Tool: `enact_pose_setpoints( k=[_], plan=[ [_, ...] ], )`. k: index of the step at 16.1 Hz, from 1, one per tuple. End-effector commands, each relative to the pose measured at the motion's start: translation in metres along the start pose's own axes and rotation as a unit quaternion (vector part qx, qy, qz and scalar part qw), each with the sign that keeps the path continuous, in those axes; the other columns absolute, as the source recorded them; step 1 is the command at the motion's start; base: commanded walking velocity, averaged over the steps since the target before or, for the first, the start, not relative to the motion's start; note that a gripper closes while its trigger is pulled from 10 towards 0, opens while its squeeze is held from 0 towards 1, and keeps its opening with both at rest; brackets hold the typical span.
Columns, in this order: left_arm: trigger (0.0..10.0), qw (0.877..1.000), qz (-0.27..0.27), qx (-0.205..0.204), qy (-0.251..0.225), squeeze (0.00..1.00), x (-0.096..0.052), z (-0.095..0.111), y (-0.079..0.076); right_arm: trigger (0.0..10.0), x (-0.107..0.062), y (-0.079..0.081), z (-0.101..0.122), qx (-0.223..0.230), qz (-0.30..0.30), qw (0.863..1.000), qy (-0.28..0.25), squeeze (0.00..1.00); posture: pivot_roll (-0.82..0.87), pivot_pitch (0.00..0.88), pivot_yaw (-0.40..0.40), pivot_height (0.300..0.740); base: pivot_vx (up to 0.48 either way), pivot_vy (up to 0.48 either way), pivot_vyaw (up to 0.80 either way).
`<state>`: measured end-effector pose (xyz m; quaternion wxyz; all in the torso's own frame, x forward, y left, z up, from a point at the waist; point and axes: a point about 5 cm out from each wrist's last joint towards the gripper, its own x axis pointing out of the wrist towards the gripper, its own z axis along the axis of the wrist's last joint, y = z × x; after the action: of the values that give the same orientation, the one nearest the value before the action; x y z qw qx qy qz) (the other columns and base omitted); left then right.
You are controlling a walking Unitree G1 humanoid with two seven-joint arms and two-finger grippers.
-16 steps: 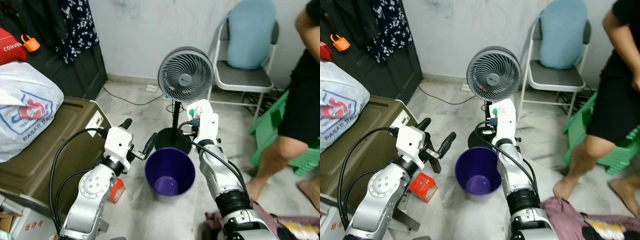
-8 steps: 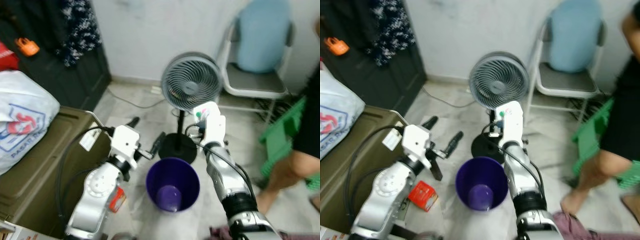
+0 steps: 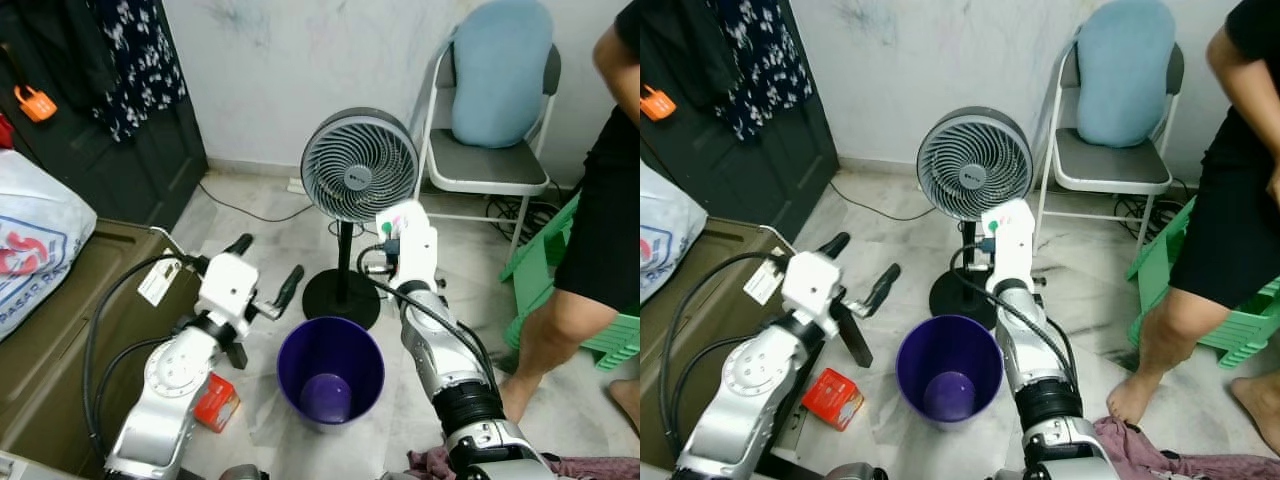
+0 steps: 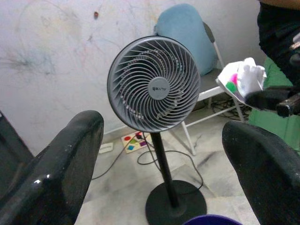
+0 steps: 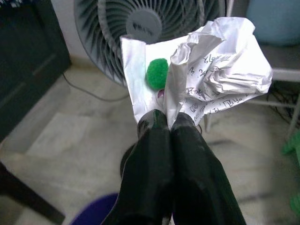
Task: Clean up the room
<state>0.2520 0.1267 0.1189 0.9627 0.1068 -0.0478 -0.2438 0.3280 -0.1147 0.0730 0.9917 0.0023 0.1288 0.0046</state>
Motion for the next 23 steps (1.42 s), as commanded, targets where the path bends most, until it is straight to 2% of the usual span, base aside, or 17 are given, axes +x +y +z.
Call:
enact_pose_setpoints(
  k=[1, 2, 4, 6, 9, 12, 14, 17, 23],
  plan=[
    [10.0, 1.0, -0.012, 0.013, -0.002, 0.0, -0.004, 0.002, 0.0, 10.0, 0.002, -0.003, -0.009, 0.024, -0.024, 0.998, 0.046, 0.0, 0.03, 0.062, 0.032, 0.74, 0.0, 0.0, 0.0],
    [10.0, 1.0, -0.017, 0.013, -0.003, 0.0, -0.005, 0.003, -0.001, 10.0, 0.003, -0.004, -0.011, 0.03, -0.028, 0.997, 0.058, 0.0, 0.03, 0.062, 0.034, 0.74, 0.0, 0.0, 0.0],
    [10.0, 0.998, -0.033, 0.045, 0.001, 0.0, -0.01, 0.006, -0.004, 10.0, 0.006, -0.002, -0.016, 0.049, -0.028, 0.995, 0.08, 0.0, 0.06, 0.075, 0.052, 0.74, 0.0, 0.0, 0.0],
    [10.0, 0.999, -0.031, 0.041, 0.012, 0.0, -0.02, 0.004, -0.007, 10.0, 0.012, 0.004, -0.012, 0.033, -0.018, 0.996, 0.076, 0.0, 0.08, 0.091, 0.061, 0.74, 0.0, 0.0, 0.0],
    [10.0, 0.998, -0.036, 0.044, 0.015, 0.0, -0.026, 0.005, -0.009, 10.0, 0.013, 0.015, -0.012, 0.028, -0.012, 0.996, 0.084, 0.0, 0.1, 0.108, 0.065, 0.74, 0.0, 0.0, 0.8],
    [10.0, 0.998, -0.04, 0.04, 0.014, 0.0, -0.028, 0.007, -0.011, 10.0, 0.013, 0.022, -0.018, 0.077, -0.026, 0.991, 0.103, 0.0, 0.1, 0.119, 0.072, 0.74, 0.0, 0.0, 0.42],
    [10.0, 0.997, -0.058, 0.044, 0.011, 0.0, -0.03, 0.011, -0.015, 10.0, 0.013, 0.023, -0.024, 0.07, -0.038, 0.989, 0.124, 0.0, 0.11, 0.134, 0.079, 0.74, 0.0, 0.0, 0.0],
    [10.0, 0.997, -0.064, 0.04, 0.015, 0.0, -0.035, 0.013, -0.017, 10.0, 0.008, 0.021, -0.043, 0.129, -0.059, 0.975, 0.172, 0.0, 0.13, 0.158, 0.091, 0.74, 0.0, 0.0, 0.0],
    [10.0, 0.997, -0.069, 0.033, 0.023, 0.0, -0.044, 0.02, -0.023, 10.0, 0.01, 0.018, -0.043, 0.106, -0.075, 0.979, 0.159, 0.0, 0.15, 0.198, 0.111, 0.74, 0.0, 0.0, 0.0]
  ],
)
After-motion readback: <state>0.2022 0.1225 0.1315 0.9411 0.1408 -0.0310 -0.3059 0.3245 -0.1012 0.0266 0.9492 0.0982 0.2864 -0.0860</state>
